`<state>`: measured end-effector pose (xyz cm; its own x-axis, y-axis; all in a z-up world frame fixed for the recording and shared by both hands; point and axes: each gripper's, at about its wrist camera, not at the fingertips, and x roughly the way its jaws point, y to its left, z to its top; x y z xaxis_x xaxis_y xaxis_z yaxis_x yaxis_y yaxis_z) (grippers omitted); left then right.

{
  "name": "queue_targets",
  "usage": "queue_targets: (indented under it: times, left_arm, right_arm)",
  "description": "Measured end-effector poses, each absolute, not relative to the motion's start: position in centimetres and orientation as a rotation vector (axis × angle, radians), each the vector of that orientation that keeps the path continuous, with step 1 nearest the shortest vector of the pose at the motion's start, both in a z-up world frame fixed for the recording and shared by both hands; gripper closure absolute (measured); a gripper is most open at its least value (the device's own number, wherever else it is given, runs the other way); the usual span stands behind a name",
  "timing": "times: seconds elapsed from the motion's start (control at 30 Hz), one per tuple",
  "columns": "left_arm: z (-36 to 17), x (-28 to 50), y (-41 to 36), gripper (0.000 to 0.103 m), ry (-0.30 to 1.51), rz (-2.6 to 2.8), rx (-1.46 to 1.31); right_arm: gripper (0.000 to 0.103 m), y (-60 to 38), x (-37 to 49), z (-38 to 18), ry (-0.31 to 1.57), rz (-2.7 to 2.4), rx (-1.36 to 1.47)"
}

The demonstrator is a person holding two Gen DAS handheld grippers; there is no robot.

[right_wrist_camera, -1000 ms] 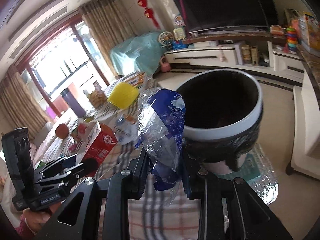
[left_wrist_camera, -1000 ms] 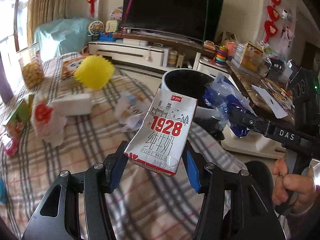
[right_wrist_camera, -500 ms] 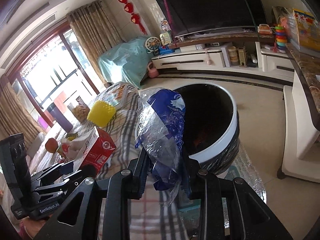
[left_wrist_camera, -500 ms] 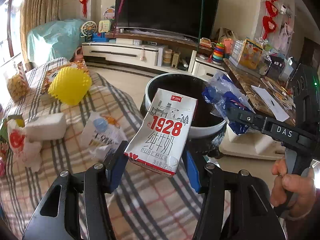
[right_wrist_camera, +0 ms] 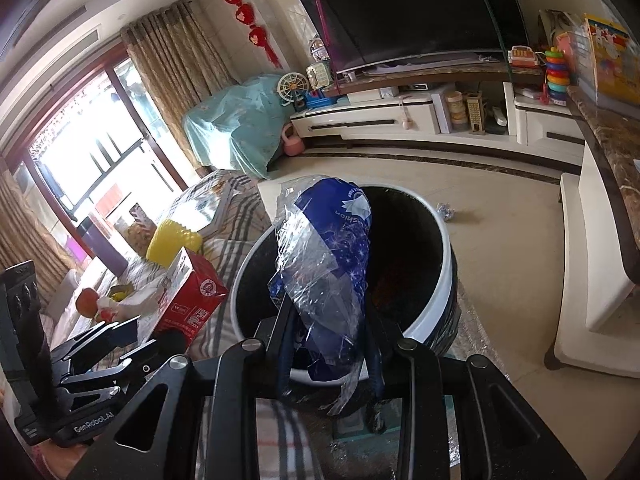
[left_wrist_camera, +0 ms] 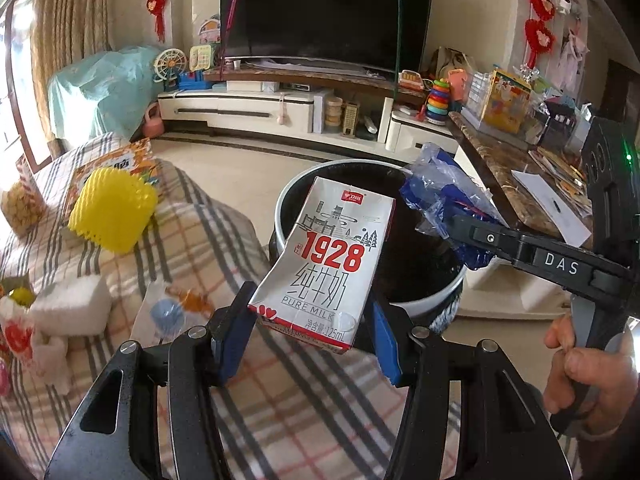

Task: Collect trash
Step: 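Lift the milk carton with the left tool while the right tool carries the blue bag to the bin, then open both tools over the trash bin, dropping the carton and blue bag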

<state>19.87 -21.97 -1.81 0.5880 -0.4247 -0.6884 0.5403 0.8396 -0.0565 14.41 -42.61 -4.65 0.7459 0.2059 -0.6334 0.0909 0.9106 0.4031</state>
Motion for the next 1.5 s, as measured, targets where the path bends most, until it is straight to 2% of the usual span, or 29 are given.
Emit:
queue_targets:
  times: [1.0, 1.13, 1.2, 1.5]
  left_arm:
    - [-3.9, 25.7, -27.7, 0.049, 0.842, -0.552, 0.216]
    - [-3.9, 25.6, -27.8, 0.046, 0.847, -0.551, 0.217]
    - [-3.7, 25.3, -27.5, 0.038, 0.839, -0.55, 0.21]
    - [-2.6, 22.7, -24.0, 0.03, 0.81, -0.544, 0.132]
  right_arm:
    - [0.07, -44.9, 19.4, -5.9, 0.795, 0.055, 0.428]
    - [0.057, -45.2, 19.4, -6.1, 0.797, 0.049, 0.452]
    - [0.051, -45.4, 19.2, -6.1, 0.793, 0.04, 0.463]
    - [0.024, -44.6, 16.9, -4.7, 0.73, 0.041, 0.484]
